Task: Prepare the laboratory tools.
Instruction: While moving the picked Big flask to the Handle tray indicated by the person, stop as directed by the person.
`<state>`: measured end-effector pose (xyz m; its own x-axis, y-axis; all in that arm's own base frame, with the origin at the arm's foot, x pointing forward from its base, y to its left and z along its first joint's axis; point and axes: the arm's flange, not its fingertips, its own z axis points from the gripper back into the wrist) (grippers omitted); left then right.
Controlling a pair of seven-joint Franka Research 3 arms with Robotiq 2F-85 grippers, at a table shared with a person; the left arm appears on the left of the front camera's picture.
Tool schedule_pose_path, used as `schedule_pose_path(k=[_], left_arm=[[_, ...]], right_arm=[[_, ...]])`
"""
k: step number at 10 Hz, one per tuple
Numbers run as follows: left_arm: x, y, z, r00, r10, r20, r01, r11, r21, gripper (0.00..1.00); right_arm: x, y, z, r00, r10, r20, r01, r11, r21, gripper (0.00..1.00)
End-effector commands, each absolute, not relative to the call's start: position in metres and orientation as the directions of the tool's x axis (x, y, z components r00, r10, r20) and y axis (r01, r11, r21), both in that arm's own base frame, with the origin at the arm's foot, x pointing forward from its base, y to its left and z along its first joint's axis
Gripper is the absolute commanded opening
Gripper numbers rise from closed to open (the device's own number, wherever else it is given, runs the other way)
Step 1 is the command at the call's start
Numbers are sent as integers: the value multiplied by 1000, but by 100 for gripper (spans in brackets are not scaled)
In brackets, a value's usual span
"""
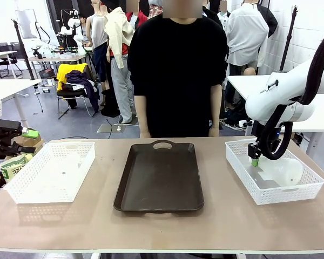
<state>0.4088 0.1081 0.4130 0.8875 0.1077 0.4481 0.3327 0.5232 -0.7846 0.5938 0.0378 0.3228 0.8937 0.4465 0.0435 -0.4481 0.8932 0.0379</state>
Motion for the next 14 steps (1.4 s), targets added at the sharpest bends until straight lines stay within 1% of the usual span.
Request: schedule_pose_path(k=[1,2,3,5,8,10,12,14], left_arm=[[409,109,414,881,112,459,344,513,-786,100],[409,109,414,881,112,459,344,513,-786,100],[409,109,414,881,112,459,344,513,-786,100],[409,109,414,881,112,459,344,513,-786,100],[409,109,414,881,112,459,344,513,-786,100],[409,109,414,881,112,459,344,513,-786,100],[409,109,414,881,112,459,344,513,-786,100],[409,109,414,881,112,459,344,513,-786,100]], right_arm=[[594,38,322,891,453,43,-454,890,38,0],[594,38,323,894,447,44,-448,893,38,0],[582,40,341,912,406,56,-408,913,12,0],[564,36,381,920,381,94,-381,924,-26,0],[550,29,422,908,385,167,-385,922,-33,0],[537,28,446,899,397,183,-394,917,-56,0],[522,31,464,881,424,209,-428,903,-30,0],[508,43,479,863,436,256,-443,896,-34,0]])
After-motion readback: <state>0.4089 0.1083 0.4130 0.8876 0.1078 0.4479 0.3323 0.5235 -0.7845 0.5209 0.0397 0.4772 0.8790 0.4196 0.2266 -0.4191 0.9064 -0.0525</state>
